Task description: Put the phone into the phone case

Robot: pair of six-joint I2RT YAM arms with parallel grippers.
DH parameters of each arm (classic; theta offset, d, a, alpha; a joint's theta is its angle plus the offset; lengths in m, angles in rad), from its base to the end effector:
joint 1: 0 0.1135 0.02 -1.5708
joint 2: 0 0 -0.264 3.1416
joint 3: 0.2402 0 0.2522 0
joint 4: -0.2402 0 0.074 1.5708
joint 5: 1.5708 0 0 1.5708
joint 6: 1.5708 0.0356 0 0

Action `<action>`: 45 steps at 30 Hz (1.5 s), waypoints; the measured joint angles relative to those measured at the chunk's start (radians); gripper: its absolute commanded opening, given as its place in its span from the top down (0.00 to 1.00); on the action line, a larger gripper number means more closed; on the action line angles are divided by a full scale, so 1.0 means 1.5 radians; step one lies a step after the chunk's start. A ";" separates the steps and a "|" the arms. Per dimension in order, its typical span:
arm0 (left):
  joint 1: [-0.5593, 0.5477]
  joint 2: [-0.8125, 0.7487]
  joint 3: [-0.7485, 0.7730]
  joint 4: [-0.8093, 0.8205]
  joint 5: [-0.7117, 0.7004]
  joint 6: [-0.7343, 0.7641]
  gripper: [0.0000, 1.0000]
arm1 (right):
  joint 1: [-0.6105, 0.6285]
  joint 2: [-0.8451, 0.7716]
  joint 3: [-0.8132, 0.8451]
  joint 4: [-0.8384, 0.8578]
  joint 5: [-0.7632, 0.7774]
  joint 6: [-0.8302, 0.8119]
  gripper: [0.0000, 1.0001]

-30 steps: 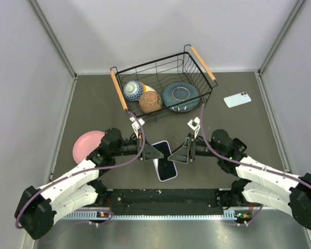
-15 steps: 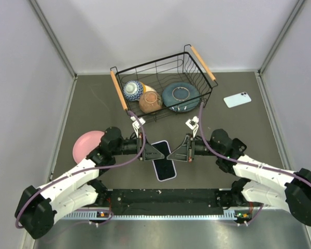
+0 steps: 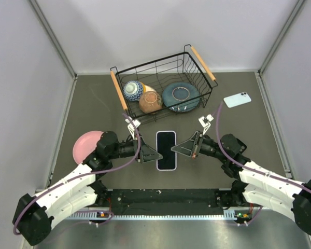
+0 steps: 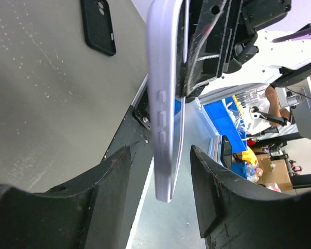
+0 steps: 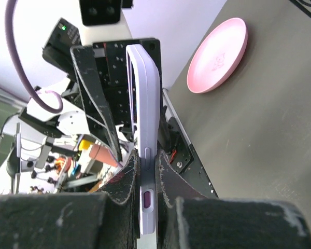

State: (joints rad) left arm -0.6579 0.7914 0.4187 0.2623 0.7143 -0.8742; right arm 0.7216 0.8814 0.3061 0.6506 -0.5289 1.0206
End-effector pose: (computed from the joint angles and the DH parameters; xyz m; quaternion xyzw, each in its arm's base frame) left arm 0.1319 -0.1314 0.2569 0.1565 0.7191 -0.6210 0.2698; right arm 0.1343 0.1421 0.2422 -0.0917 0.6776 0.6559 0.3198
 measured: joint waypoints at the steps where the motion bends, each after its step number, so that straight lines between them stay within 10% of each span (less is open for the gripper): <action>1: 0.000 0.000 -0.004 0.001 -0.002 -0.003 0.46 | 0.000 -0.001 -0.001 0.000 0.008 0.005 1.00; 11: -0.002 0.001 -0.021 0.014 -0.015 -0.021 0.57 | -0.002 -0.031 -0.009 0.004 0.063 0.026 1.00; 18: -0.015 0.002 -0.012 -0.027 -0.040 0.000 1.00 | -0.003 -0.031 -0.026 -0.013 0.079 0.025 1.00; 25: -0.030 0.022 0.023 -0.091 -0.071 0.026 0.99 | -0.003 -0.031 -0.026 -0.026 0.096 0.014 1.00; 39: -0.040 0.037 0.071 -0.251 -0.188 0.099 0.06 | -0.006 -0.069 -0.048 -0.115 0.110 -0.017 1.00; 45: -0.040 0.032 0.142 -0.347 -0.266 0.173 0.01 | -0.006 -0.079 -0.046 -0.257 0.136 -0.074 1.00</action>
State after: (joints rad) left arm -0.7181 0.8387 0.6323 -0.2584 0.3149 -0.6140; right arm 0.7124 0.7631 0.2379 0.2657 -0.3252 0.9096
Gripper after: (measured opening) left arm 0.987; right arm 0.049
